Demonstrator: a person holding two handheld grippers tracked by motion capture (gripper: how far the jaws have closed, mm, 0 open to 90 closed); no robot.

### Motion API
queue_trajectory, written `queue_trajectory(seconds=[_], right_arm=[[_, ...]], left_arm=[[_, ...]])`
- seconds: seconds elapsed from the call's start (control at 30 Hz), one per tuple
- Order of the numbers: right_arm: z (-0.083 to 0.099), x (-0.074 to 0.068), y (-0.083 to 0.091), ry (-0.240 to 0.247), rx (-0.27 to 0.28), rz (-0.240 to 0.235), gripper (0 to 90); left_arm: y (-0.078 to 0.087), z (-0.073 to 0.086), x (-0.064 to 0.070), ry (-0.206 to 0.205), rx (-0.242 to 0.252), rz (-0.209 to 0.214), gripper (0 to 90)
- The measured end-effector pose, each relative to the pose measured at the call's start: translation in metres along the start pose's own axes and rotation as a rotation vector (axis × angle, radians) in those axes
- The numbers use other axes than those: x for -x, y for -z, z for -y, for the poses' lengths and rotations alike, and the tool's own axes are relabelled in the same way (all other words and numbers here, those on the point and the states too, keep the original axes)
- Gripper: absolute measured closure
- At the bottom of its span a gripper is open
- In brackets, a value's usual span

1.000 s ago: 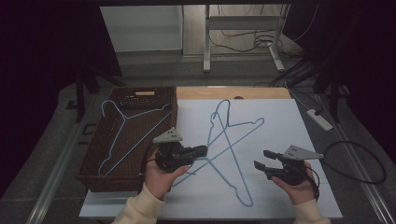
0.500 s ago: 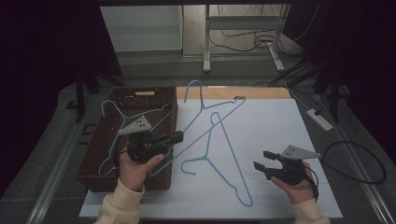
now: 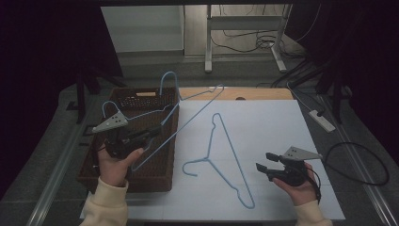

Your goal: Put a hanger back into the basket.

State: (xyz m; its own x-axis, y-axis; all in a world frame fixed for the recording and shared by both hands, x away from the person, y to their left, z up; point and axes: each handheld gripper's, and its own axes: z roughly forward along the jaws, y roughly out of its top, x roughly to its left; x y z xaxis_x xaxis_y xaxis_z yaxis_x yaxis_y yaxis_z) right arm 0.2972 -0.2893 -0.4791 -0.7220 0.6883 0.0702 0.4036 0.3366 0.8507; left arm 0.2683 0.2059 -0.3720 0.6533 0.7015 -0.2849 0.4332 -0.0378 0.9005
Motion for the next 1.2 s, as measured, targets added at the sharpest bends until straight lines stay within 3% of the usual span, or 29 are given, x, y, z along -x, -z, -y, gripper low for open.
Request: queue_trajectory(seconds=[0.63,1.2], right_arm=[[0.002,0.001,0.000,0.001,-0.012,0.006,38.6],[0.002,0.001,-0.001,0.000,-0.018,0.006,38.5]], left_arm=[[0.036,0.002,-0.036,0.051,0.048,-0.083,86.6],[0.050,0.011,-0.065,0.083,0.031,-0.134,86.7]])
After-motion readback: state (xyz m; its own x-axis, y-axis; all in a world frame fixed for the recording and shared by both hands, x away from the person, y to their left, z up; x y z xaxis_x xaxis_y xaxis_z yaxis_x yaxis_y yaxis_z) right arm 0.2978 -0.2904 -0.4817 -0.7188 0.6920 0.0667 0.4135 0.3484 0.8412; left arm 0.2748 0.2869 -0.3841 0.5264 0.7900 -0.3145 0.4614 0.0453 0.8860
